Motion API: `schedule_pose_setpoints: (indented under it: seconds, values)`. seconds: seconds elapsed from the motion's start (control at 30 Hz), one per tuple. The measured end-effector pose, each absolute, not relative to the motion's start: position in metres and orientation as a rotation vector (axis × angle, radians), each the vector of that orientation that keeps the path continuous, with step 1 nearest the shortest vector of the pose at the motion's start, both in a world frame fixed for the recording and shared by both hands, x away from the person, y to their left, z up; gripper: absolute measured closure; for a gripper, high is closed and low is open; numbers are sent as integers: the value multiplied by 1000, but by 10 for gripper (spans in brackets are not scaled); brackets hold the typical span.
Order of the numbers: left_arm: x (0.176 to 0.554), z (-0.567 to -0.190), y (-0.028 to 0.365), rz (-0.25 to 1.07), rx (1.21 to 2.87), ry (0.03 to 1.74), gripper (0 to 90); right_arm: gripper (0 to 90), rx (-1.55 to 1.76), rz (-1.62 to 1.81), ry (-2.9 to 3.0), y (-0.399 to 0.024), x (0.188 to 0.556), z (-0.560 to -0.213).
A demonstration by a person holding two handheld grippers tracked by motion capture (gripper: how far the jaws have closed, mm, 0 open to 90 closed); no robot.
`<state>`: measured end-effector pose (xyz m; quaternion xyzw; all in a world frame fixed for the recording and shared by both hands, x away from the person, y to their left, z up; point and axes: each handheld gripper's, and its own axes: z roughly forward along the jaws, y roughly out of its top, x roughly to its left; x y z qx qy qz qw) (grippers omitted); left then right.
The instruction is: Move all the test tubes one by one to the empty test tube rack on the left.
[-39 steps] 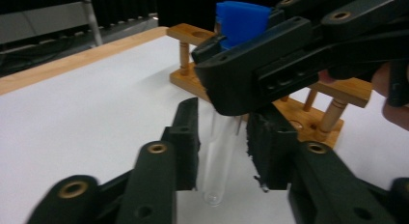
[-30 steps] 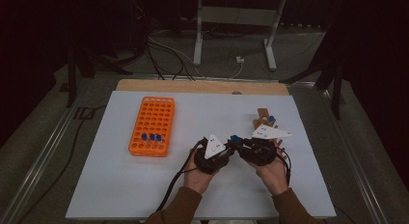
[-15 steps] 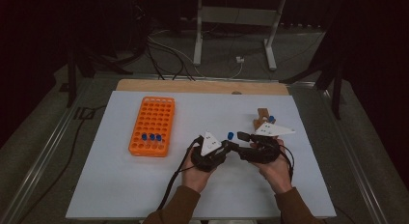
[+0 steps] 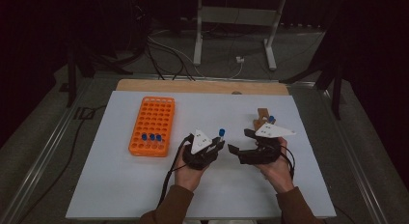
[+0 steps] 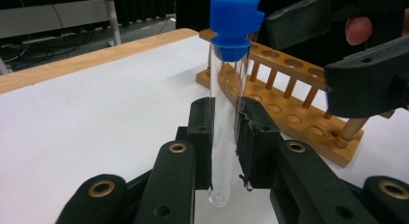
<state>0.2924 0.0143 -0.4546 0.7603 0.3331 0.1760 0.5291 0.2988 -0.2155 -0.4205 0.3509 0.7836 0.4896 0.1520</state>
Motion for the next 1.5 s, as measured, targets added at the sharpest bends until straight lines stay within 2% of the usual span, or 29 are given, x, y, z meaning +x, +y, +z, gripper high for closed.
schedule_pose_setpoints:
  seconds: [0.17,0.27,1.17,1.5]
  values:
    - [292,-453,24,425,1803,809,781,45,1009,1398,2254,-218,299,-420]
    - [292,-451,29,429,1794,817,781,33,1008,1392,2255,-219,300,-421]
    - [286,-435,82,481,1742,836,781,0,1032,1382,2211,-229,301,-420]
    - [282,-434,98,484,1780,818,781,0,1031,1386,2205,-231,301,-419]
